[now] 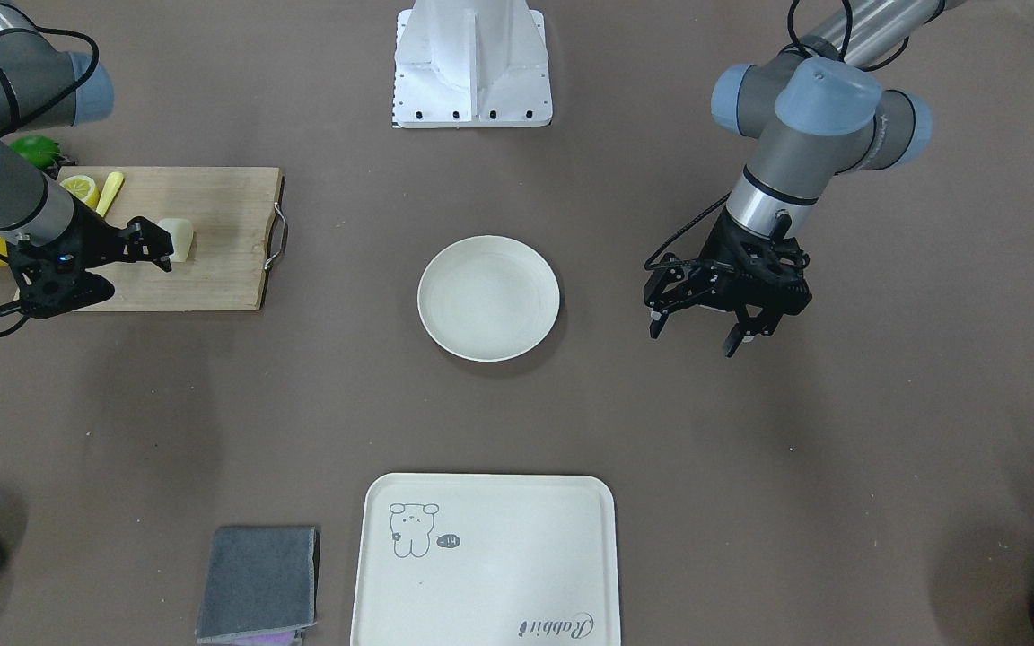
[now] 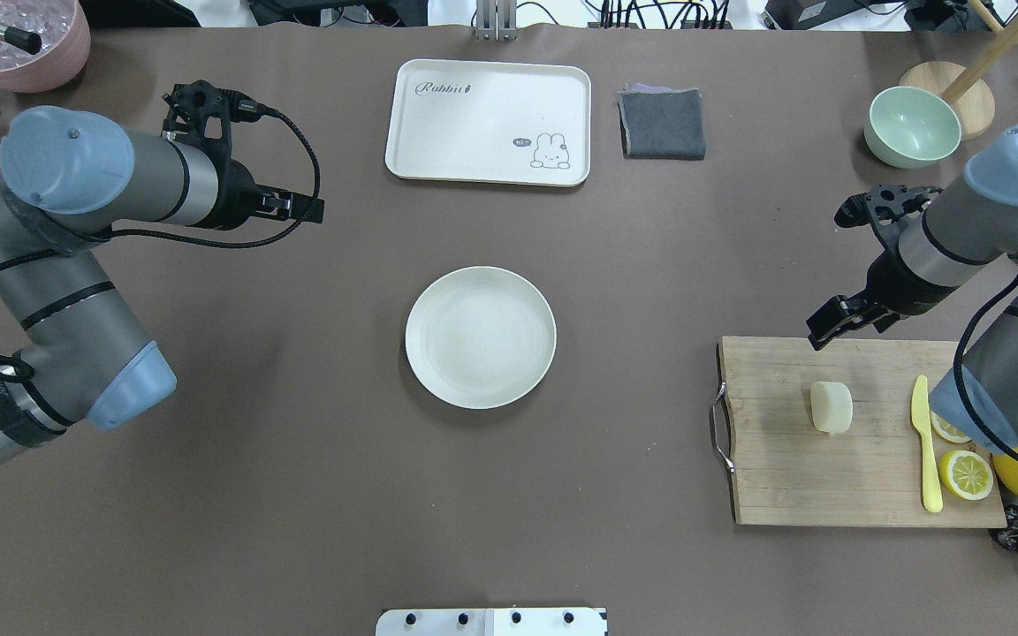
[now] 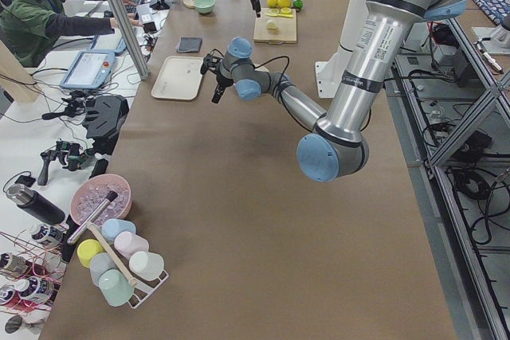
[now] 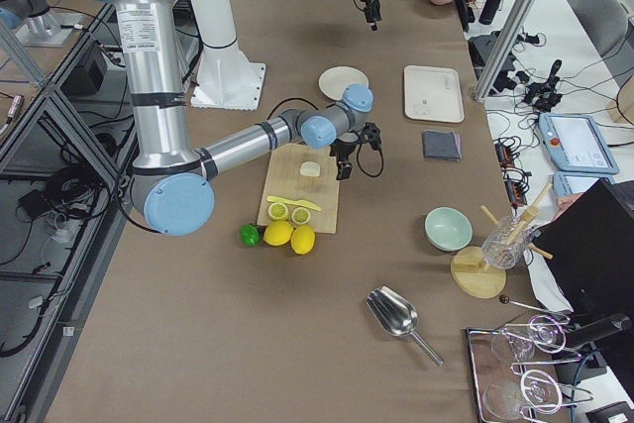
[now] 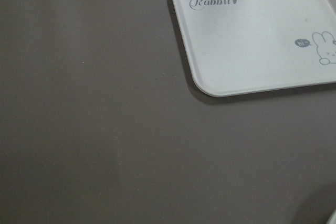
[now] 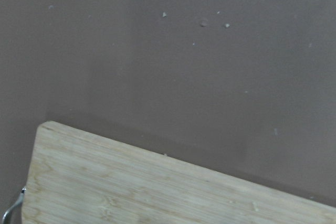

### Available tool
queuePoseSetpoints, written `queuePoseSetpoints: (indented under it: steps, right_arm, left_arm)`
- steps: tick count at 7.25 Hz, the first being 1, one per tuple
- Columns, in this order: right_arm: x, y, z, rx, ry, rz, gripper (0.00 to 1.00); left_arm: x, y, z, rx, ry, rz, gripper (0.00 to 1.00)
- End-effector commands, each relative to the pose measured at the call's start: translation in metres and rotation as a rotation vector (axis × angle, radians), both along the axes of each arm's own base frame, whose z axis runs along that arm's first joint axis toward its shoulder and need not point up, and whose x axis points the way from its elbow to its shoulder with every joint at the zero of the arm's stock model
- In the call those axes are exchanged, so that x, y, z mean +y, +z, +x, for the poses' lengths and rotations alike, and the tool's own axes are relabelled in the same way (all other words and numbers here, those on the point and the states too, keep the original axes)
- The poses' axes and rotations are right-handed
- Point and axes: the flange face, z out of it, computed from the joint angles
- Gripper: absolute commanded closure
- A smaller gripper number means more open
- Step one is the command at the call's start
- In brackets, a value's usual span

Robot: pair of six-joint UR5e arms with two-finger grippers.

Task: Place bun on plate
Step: 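Withdraw the left gripper from the plate while the right gripper reaches toward the bun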

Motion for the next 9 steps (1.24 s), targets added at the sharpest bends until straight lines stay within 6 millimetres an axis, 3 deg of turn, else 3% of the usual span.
queuePoseSetpoints:
  steps: [1,3,6,9]
  right_arm:
    - [0.025,0.007,-0.042,0.009,0.030,-0.038,0.00]
    - [0.033,-0.012,-0.034,-0.025,0.027,-0.030,0.00]
    - [0.058,-0.003,-0.014,-0.013,0.031,-0.060,0.00]
    - [0.075,0.002,-0.031,0.033,0.056,-0.066,0.02]
  left_arm:
    - [0.000,0.001,-0.001,-0.008,-0.017,0.007,0.02]
    - [0.001,0.007,-0.002,-0.013,-0.021,0.001,0.02]
    - [0.000,0.014,-0.003,-0.030,-0.038,0.002,0.02]
    - [0.003,0.029,-0.006,-0.045,-0.050,-0.012,0.02]
